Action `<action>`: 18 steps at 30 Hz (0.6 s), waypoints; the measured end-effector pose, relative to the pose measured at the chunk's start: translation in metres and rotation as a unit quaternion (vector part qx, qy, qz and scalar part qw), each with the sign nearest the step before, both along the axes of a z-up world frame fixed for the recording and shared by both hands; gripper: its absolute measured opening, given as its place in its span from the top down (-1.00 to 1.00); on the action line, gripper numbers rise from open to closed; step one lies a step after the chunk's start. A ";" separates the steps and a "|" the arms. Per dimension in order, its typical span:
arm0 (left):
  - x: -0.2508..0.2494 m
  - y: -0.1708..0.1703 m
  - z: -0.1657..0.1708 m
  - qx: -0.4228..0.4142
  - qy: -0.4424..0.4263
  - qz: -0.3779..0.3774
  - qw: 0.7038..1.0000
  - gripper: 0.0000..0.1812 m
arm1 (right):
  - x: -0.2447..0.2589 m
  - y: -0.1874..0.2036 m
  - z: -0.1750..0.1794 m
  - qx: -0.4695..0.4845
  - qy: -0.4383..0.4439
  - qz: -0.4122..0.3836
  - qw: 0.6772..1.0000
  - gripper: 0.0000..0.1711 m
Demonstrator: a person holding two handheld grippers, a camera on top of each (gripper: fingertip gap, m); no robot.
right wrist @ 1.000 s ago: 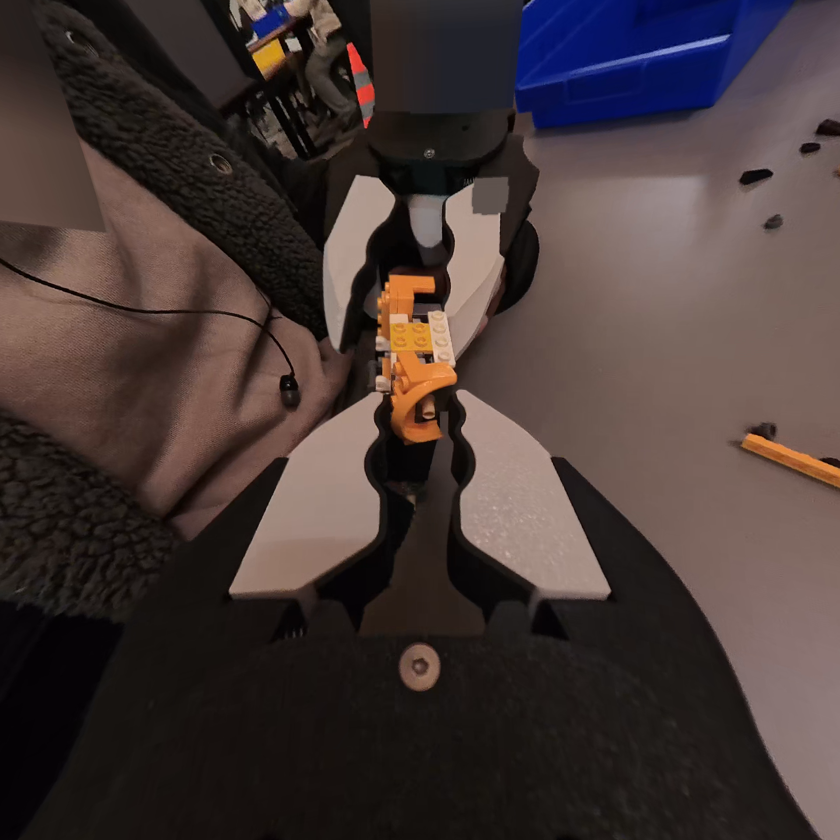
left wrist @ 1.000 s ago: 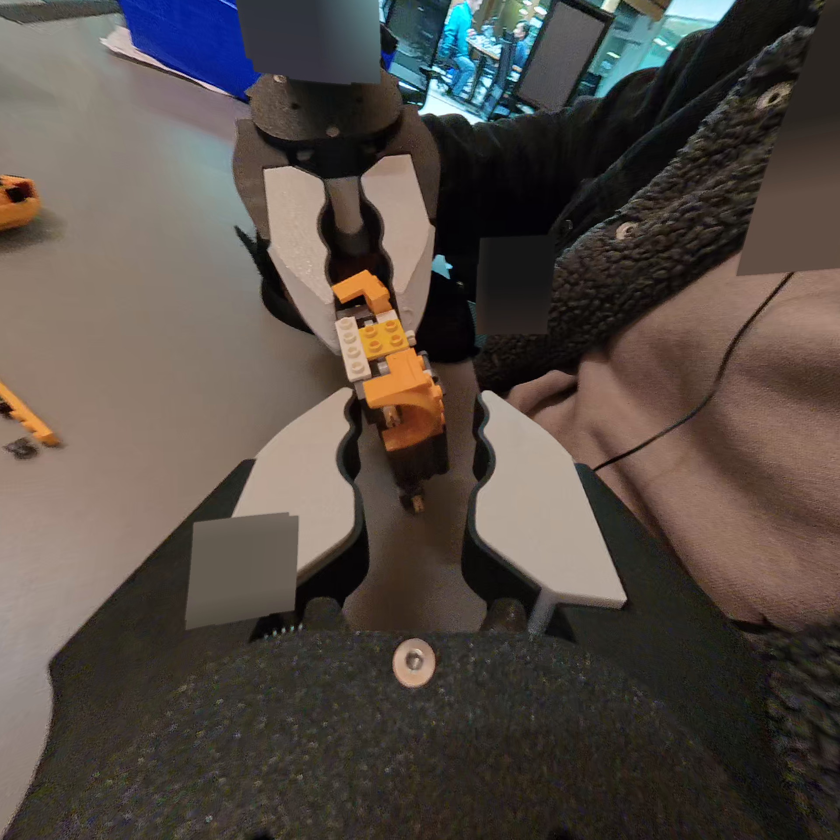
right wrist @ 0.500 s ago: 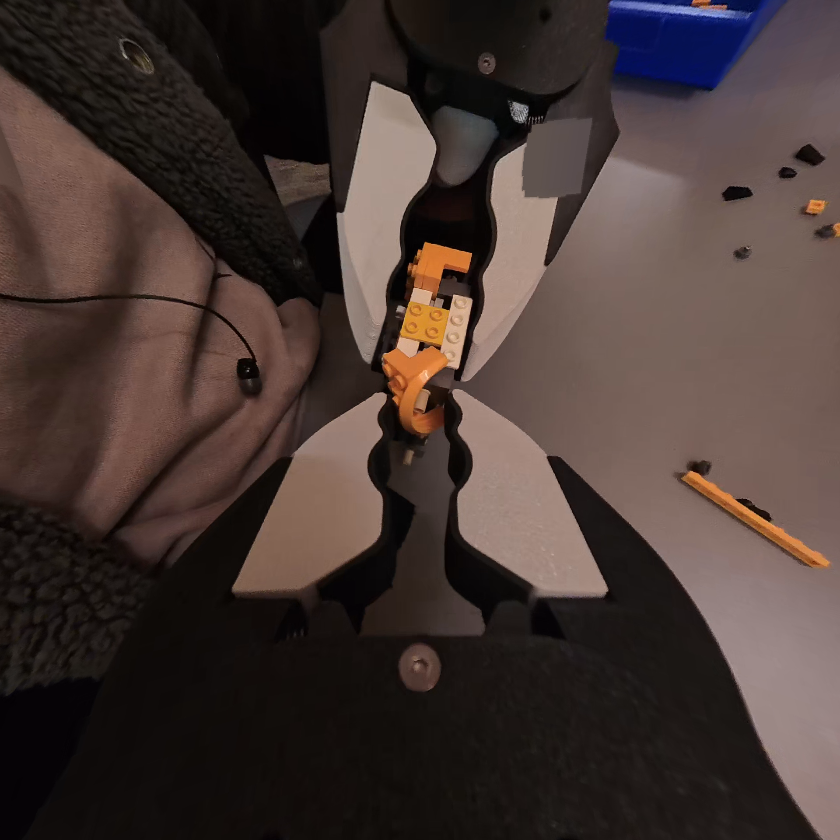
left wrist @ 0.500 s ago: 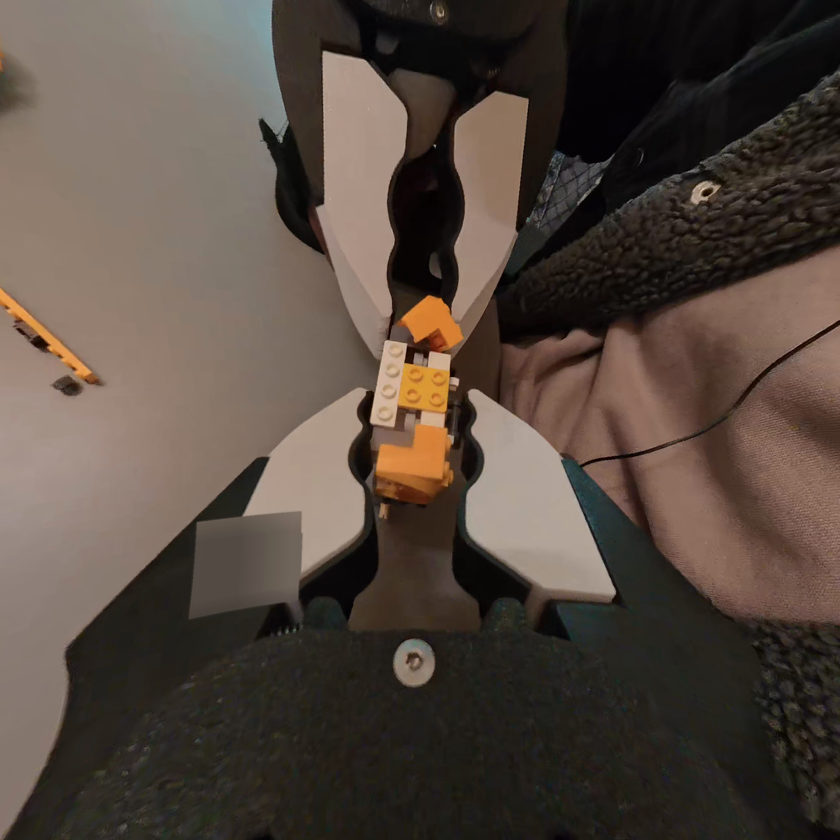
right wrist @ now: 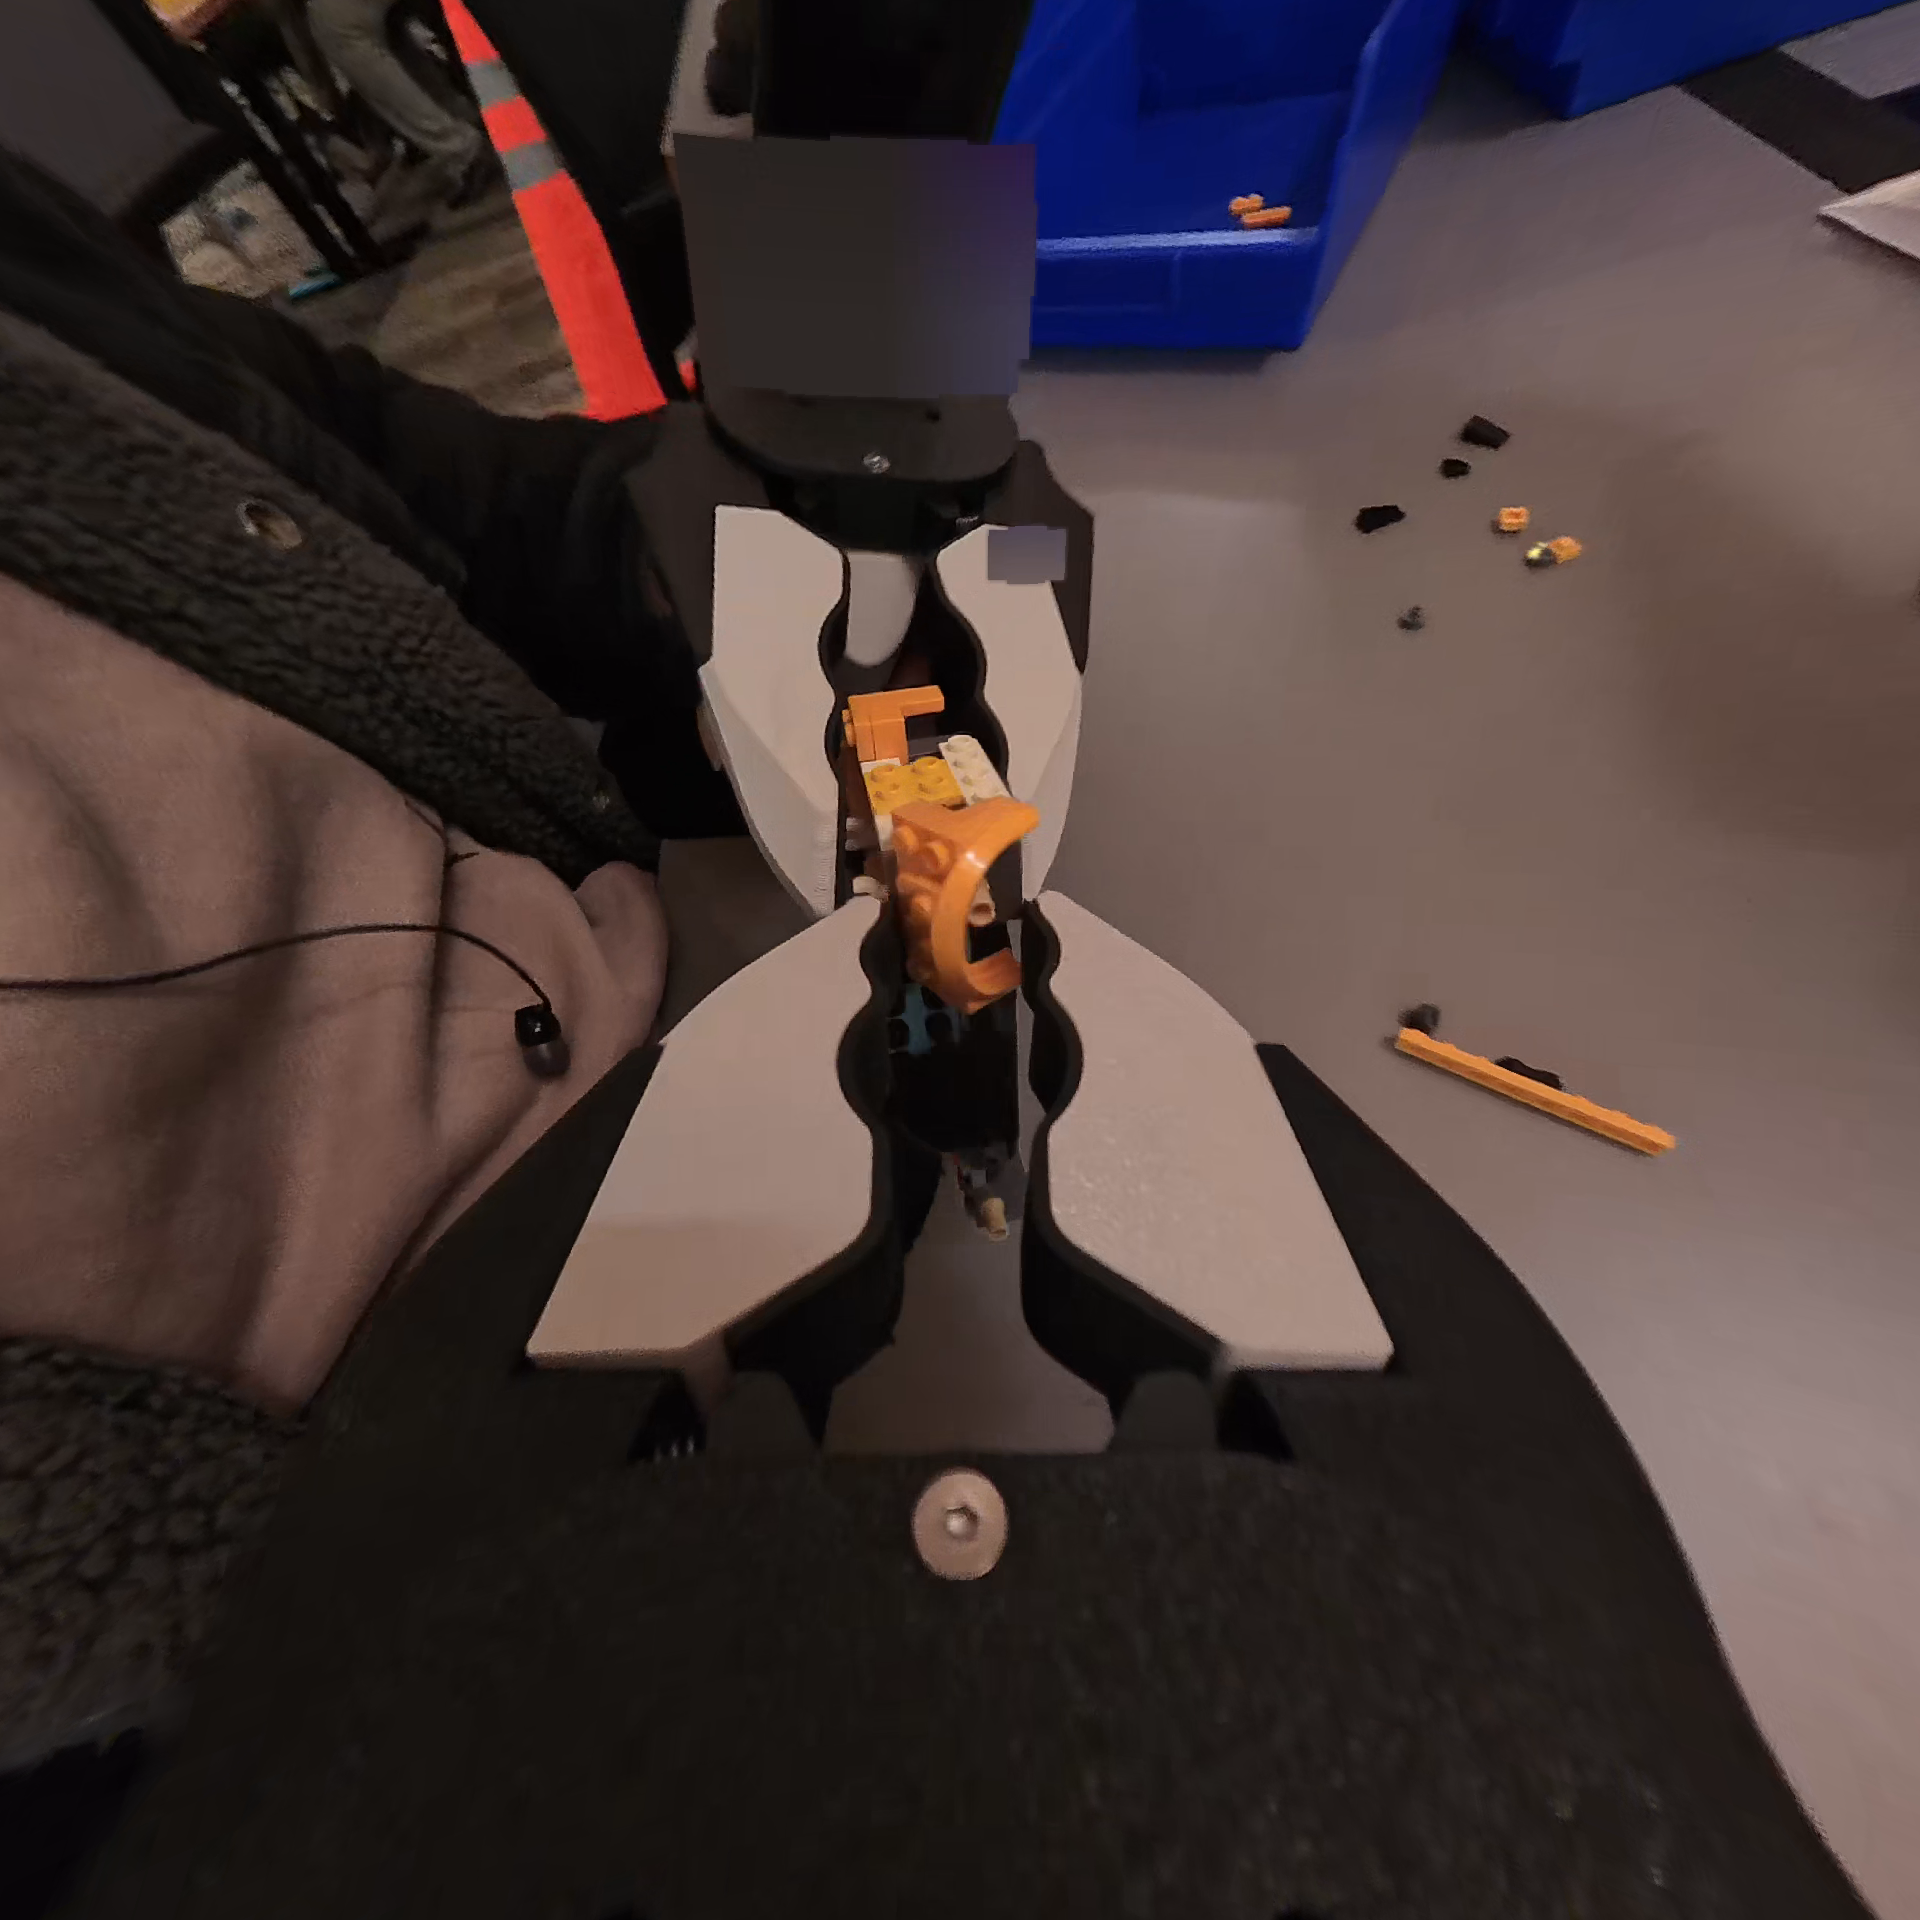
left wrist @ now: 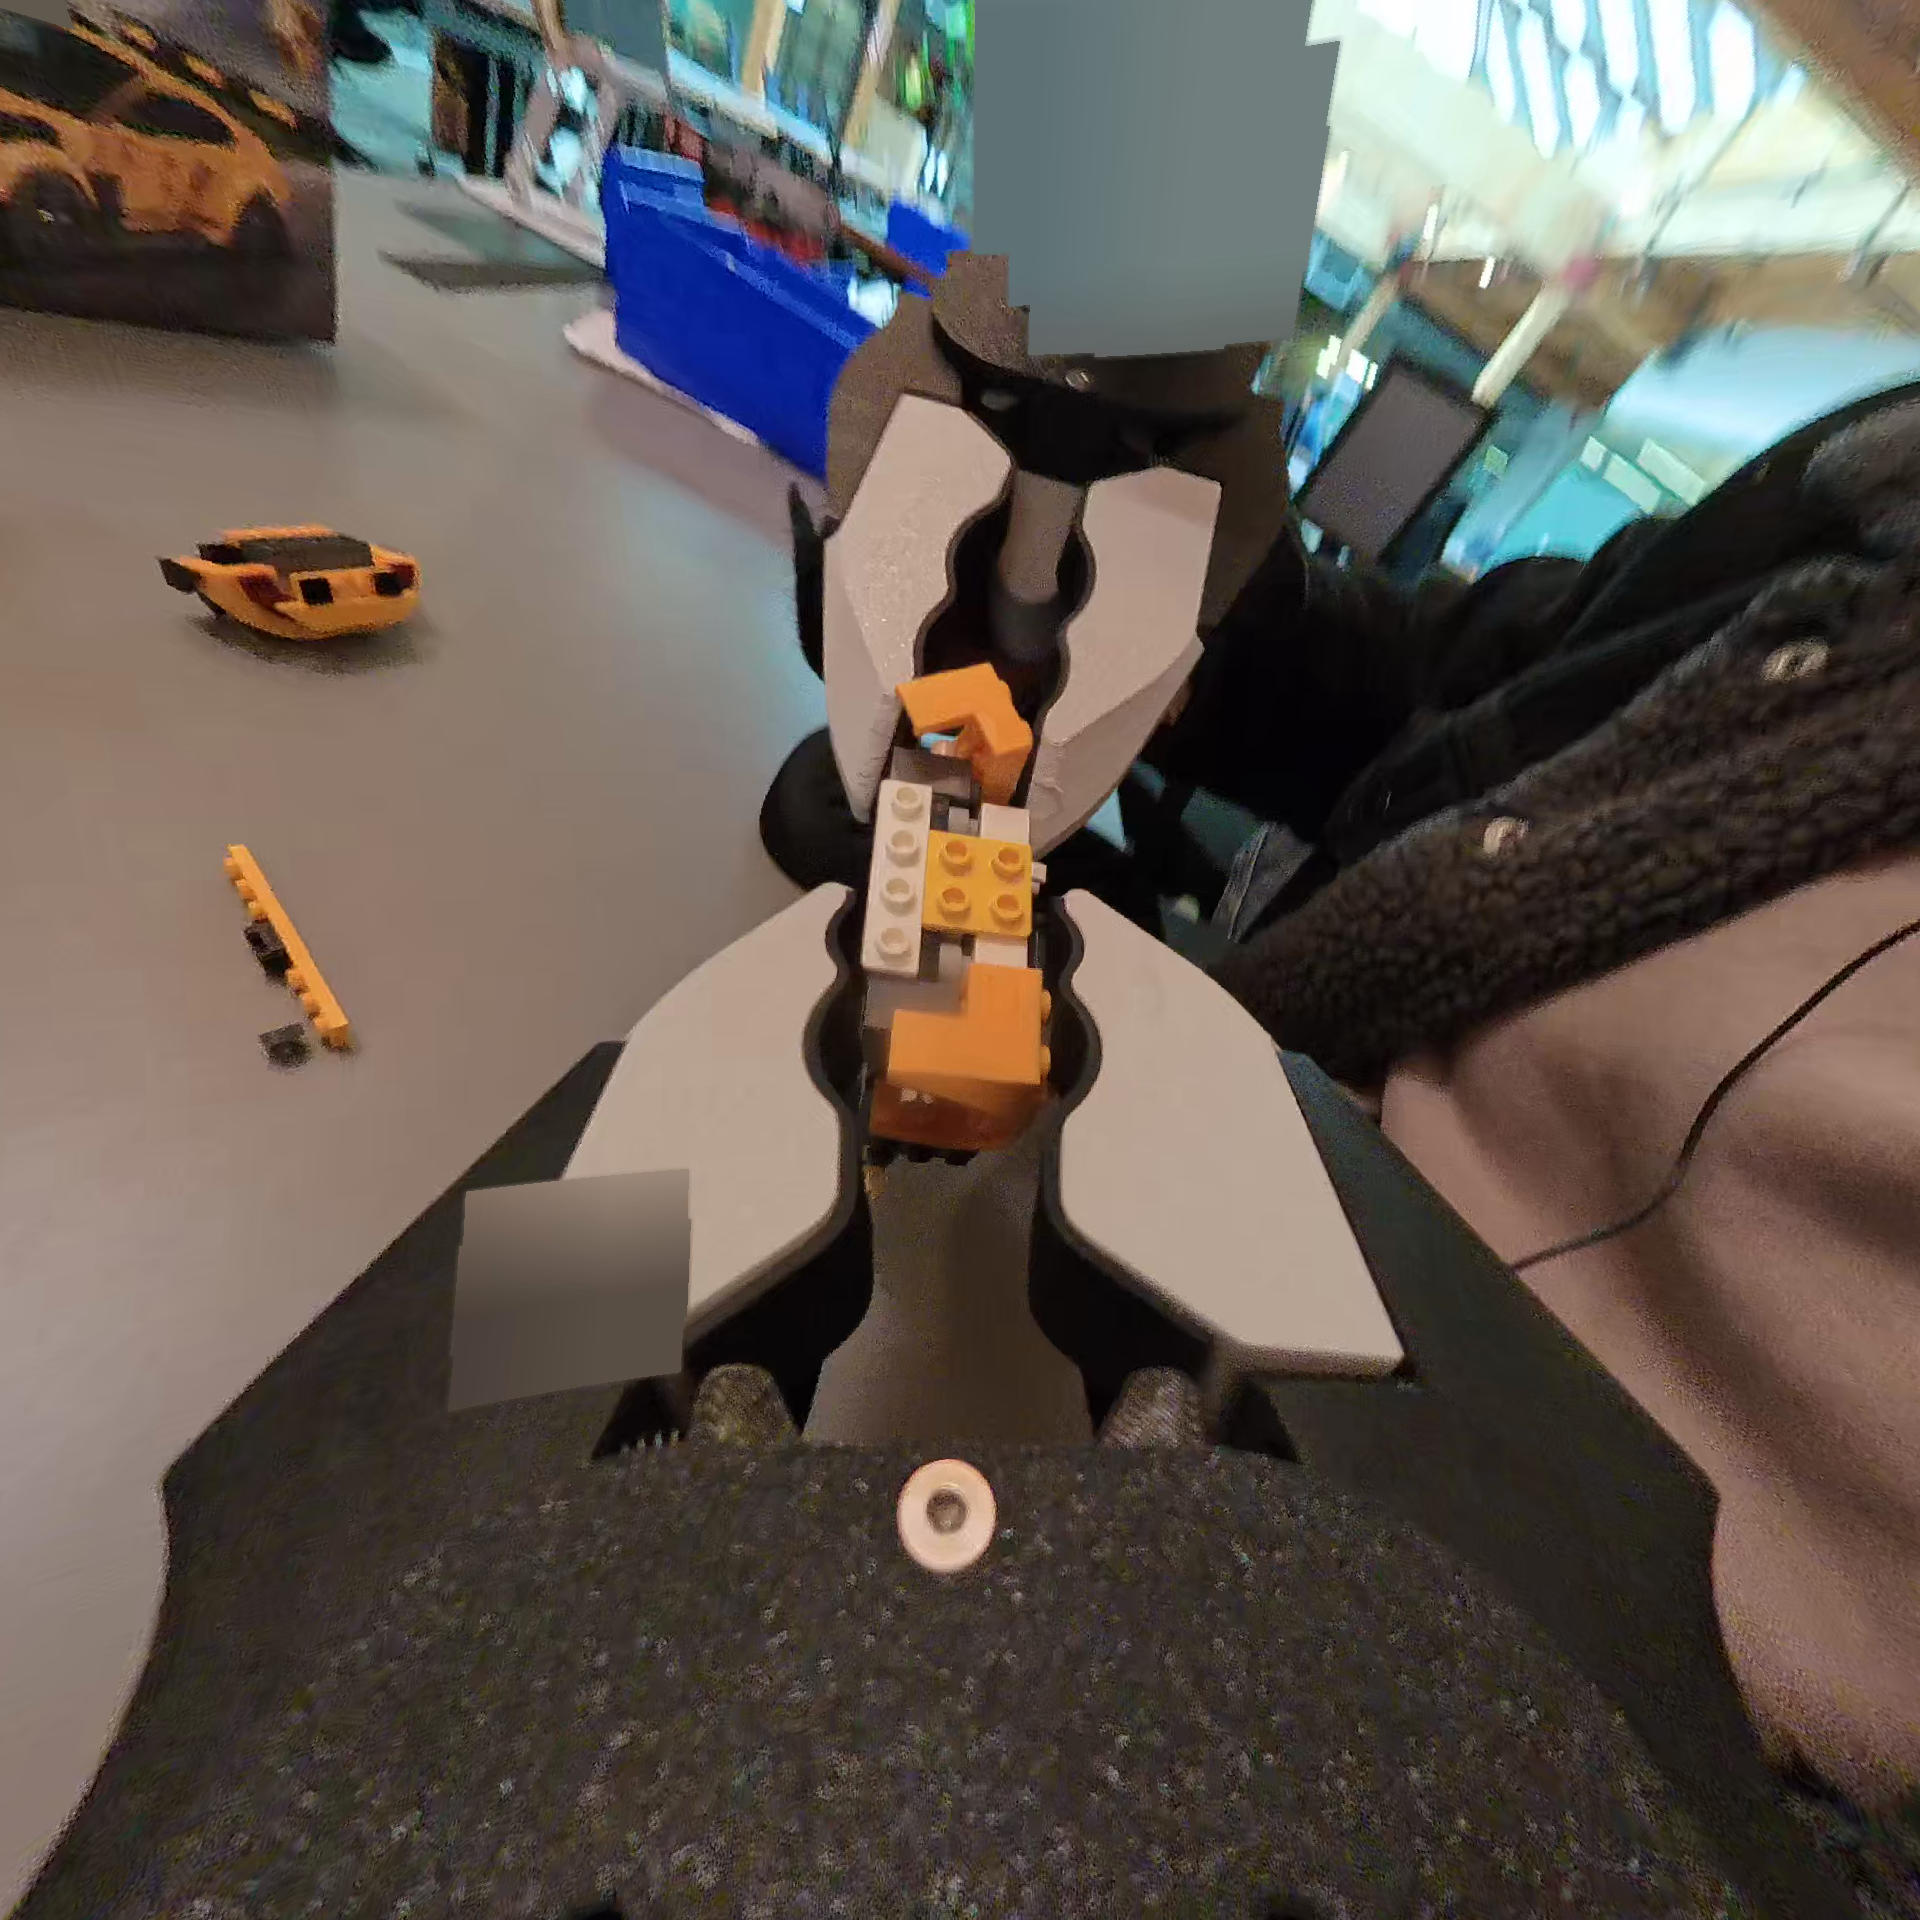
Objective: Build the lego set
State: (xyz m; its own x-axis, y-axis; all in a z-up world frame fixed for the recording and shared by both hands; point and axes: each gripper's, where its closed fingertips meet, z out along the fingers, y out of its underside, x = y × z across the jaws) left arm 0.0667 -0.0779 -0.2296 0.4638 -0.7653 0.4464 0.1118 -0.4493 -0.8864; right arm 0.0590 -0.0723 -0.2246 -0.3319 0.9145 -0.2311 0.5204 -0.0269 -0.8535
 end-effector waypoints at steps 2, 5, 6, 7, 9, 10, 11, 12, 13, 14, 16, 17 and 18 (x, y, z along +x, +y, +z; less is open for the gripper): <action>0.000 0.004 0.008 -0.008 -0.059 0.016 0.998 0.64 | 0.000 0.005 0.008 0.024 -0.023 -0.010 0.999 0.75; -0.002 0.009 0.019 -0.005 -0.125 0.043 0.991 0.64 | -0.002 0.009 0.019 0.072 -0.059 -0.015 0.996 0.77; -0.003 0.011 0.021 -0.007 -0.140 0.051 0.989 0.64 | -0.002 0.010 0.021 0.084 -0.073 -0.018 0.994 0.77; -0.005 0.012 0.023 -0.008 -0.152 0.061 0.986 0.64 | -0.003 0.012 0.023 0.094 -0.086 -0.021 0.992 0.82; -0.010 0.014 0.023 -0.013 -0.171 0.076 0.982 0.64 | -0.005 0.014 0.026 0.106 -0.099 -0.027 0.989 0.90; -0.012 0.014 0.023 -0.018 -0.181 0.078 0.980 0.64 | -0.006 0.013 0.028 0.108 -0.101 -0.024 0.989 0.90; -0.013 0.014 0.024 -0.021 -0.192 0.080 0.978 0.64 | -0.007 0.011 0.030 0.111 -0.099 -0.014 0.989 0.90; -0.015 0.014 0.025 -0.024 -0.205 0.080 0.975 0.64 | -0.009 0.011 0.031 0.118 -0.102 -0.010 0.988 0.90; -0.016 0.014 0.027 -0.026 -0.217 0.078 0.973 0.64 | -0.011 0.013 0.031 0.125 -0.111 -0.008 0.986 0.89; -0.016 0.014 0.029 -0.028 -0.230 0.076 0.970 0.64 | -0.012 0.011 0.031 0.125 -0.119 0.002 0.985 0.90; -0.017 0.013 0.032 -0.029 -0.254 0.079 0.964 0.64 | -0.016 0.009 0.034 0.113 -0.144 0.017 0.983 0.89; -0.018 0.014 0.033 -0.031 -0.269 0.083 0.959 0.64 | -0.017 0.009 0.035 0.110 -0.160 0.025 0.981 0.89; -0.019 0.014 0.035 -0.034 -0.285 0.086 0.954 0.64 | -0.019 0.009 0.036 0.107 -0.178 0.033 0.978 0.89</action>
State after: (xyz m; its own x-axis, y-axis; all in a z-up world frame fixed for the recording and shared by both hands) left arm 0.0475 -0.0642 -0.1949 0.2473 -0.6600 0.7094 0.6450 -0.4343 -0.6288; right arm 0.0404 -0.0628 -0.1889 -0.3263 0.9336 -0.1483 0.7793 0.1770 -0.6011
